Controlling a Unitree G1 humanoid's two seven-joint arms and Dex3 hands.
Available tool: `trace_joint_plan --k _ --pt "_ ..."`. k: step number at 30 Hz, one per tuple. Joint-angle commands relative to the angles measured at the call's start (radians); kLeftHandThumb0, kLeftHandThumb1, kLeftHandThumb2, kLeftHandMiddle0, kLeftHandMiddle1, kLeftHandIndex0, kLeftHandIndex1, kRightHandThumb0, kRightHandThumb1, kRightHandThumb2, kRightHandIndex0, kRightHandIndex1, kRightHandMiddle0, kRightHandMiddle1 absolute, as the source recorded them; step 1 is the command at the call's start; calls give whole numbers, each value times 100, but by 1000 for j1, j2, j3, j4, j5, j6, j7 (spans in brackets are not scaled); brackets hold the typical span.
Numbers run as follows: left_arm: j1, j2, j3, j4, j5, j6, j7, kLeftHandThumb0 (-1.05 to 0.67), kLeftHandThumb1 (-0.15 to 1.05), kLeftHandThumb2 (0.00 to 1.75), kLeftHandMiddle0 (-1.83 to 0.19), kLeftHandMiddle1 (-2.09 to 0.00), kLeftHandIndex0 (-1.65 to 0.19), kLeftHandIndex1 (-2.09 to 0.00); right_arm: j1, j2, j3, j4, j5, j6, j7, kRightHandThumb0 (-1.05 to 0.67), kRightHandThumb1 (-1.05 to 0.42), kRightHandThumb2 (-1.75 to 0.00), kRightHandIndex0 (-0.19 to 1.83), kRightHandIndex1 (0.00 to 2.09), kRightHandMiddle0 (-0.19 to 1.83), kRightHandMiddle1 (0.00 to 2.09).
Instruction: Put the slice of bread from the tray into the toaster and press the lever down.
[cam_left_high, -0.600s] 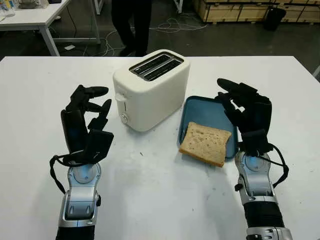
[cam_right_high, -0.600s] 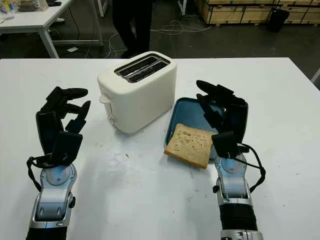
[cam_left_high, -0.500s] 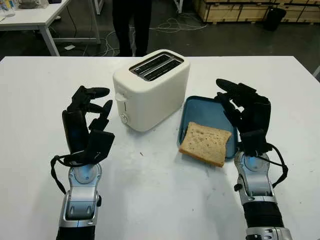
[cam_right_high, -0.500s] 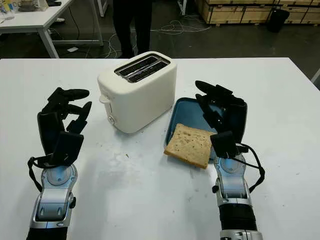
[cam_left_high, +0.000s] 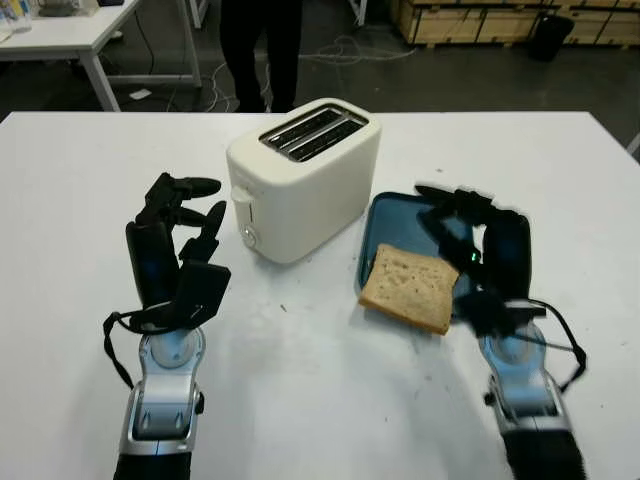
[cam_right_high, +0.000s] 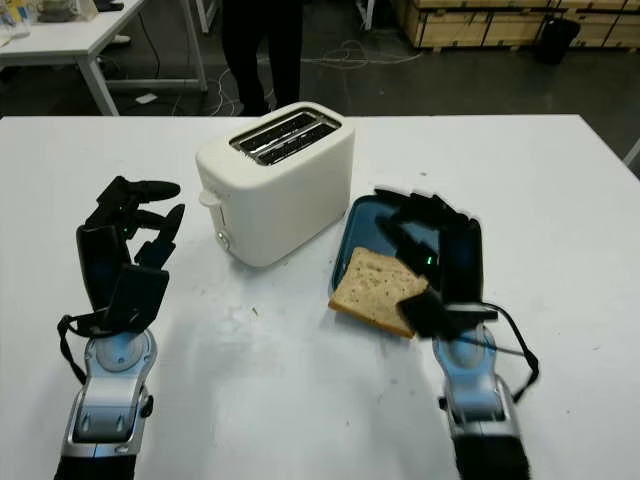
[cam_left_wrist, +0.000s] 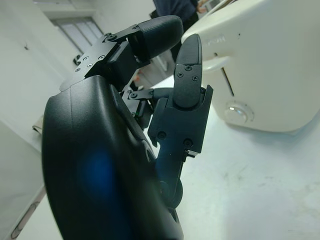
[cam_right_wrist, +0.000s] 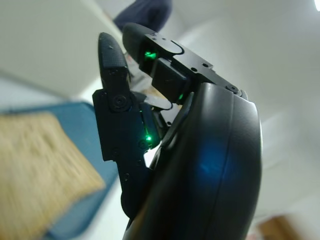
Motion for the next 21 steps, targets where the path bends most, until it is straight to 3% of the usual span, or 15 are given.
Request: trace_joint_plan --k 1,6,10,21 --pt "-1 0 -7 10 10 -17 3 -44 92 19 -46 -165 -57 -109 75 -55 23 -77 -121 -26 -29 -59 -89 -1 62 46 75 0" --pt "-4 -2 -10 5 2 -13 -1 -42 92 19 -45 -166 -56 -109 217 -123 66 -210 -323 41 -2 -77 -92 -7 48 25 49 0" --pt "-7 -2 -10 1 6 -8 3 -42 92 19 -46 -166 -57 -110 271 -142 86 -252 -382 96 38 -85 -91 -4 40 16 38 0" --pt "-7 -3 -14 -2 -7 -13 -7 -42 92 21 -45 -168 -56 -114 260 -164 138 -209 -494 213 25 -91 -92 -4 30 4 23 0"
